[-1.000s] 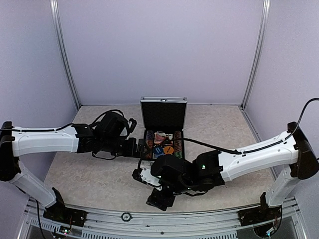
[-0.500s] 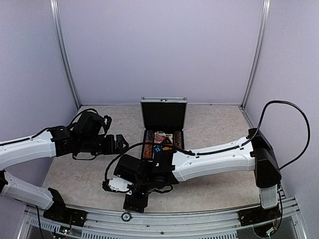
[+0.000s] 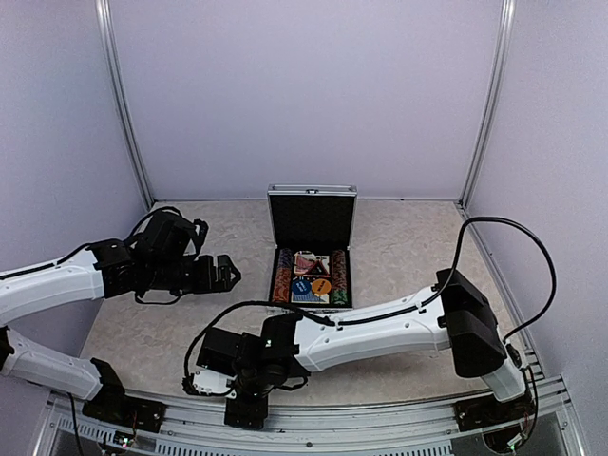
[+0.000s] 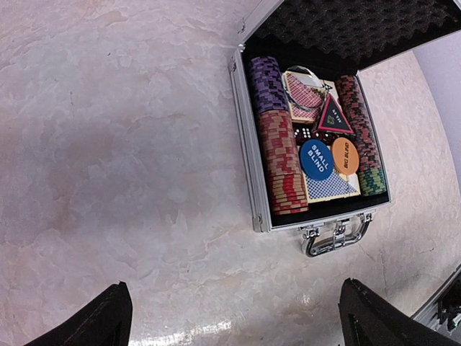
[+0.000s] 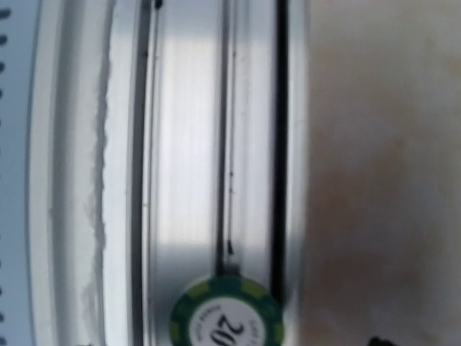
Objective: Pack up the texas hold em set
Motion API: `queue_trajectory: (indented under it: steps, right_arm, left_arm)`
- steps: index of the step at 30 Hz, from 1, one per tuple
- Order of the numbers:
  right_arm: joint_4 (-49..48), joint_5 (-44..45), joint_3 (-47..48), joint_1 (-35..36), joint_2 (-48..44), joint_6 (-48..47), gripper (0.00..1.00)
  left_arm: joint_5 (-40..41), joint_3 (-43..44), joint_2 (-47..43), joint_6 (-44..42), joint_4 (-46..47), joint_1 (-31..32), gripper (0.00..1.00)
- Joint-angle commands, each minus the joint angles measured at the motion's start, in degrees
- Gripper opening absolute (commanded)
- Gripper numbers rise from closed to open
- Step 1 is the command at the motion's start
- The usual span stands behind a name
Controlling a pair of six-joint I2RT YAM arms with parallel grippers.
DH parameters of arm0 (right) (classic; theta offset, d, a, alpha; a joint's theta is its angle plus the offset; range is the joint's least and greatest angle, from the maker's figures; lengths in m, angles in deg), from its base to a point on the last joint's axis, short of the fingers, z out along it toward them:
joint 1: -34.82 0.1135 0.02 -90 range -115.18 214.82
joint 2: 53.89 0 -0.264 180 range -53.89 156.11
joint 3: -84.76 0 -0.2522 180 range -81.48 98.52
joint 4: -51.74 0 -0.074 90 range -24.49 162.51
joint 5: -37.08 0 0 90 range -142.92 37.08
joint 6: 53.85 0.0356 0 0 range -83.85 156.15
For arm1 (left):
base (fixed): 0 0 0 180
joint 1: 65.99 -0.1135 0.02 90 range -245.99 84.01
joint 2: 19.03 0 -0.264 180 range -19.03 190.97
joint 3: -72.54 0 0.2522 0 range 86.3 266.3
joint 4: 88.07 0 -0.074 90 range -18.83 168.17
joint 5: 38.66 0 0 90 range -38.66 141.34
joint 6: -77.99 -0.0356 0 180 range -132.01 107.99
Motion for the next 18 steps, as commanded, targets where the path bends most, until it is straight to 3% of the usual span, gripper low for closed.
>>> queue_trajectory:
  steps: [1, 10, 18]
  right_arm:
    - [2.5, 0.2, 3.3, 0.4, 2.9, 0.3, 0.81]
    - [3.9, 1.9, 5.9, 0.2, 7.2, 0.3, 0.77]
    - [4.1, 0.3, 5.1, 0.0, 7.1, 0.3, 0.62]
  left_arm:
    - [0.8, -0.2, -1.1, -0.5, -1.0, -0.6, 0.99]
    - [0.7, -0.1, -2.1, -0.9, -1.0, -1.1, 0.99]
    - [0.6, -0.3, -2.2, -1.3, -0.7, -1.6, 0.99]
